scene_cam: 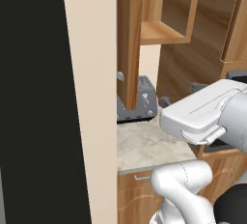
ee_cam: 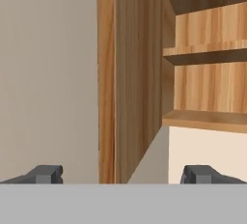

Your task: Close all open cabinet doors.

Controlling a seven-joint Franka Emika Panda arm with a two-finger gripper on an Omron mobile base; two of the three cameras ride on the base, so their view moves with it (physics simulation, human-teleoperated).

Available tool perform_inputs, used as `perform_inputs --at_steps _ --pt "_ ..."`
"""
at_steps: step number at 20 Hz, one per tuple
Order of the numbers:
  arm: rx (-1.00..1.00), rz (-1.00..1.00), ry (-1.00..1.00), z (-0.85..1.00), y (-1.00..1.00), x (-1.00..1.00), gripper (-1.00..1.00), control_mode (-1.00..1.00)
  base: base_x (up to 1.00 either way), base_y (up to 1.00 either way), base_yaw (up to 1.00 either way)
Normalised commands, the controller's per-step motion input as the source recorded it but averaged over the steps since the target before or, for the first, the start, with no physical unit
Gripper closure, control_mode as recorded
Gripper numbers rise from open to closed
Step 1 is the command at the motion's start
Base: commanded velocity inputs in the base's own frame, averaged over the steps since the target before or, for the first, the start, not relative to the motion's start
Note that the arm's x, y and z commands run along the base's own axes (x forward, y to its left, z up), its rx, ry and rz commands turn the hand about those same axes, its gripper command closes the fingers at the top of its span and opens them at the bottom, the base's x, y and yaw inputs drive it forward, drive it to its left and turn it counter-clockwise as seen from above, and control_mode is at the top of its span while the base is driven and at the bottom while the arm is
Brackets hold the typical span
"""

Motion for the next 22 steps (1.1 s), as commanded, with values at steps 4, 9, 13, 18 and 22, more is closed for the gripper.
perform_inputs --at_steps 4,9,13,18,22 --pt "-0.01 0.00 0.00 0.00 0.14 0.17 -1.00 -1.00 0.00 0.00 0.00" --pt "-0.01 -0.03 0.00 0.00 0.05 0.14 -1.00 -1.00 0.00 0.00 0.00" --pt "-0.03 -0.01 0.00 0.00 0.12 0.19 -1.00 -1.00 0.00 0.00 0.00" --pt "-0.01 0.00 0.00 0.00 0.17 0.03 -1.00 -1.00 0.00 0.00 0.00" --pt "-0.01 0.00 0.00 0.00 0.10 0.04 -1.00 -1.00 0.00 0.00 0.00"
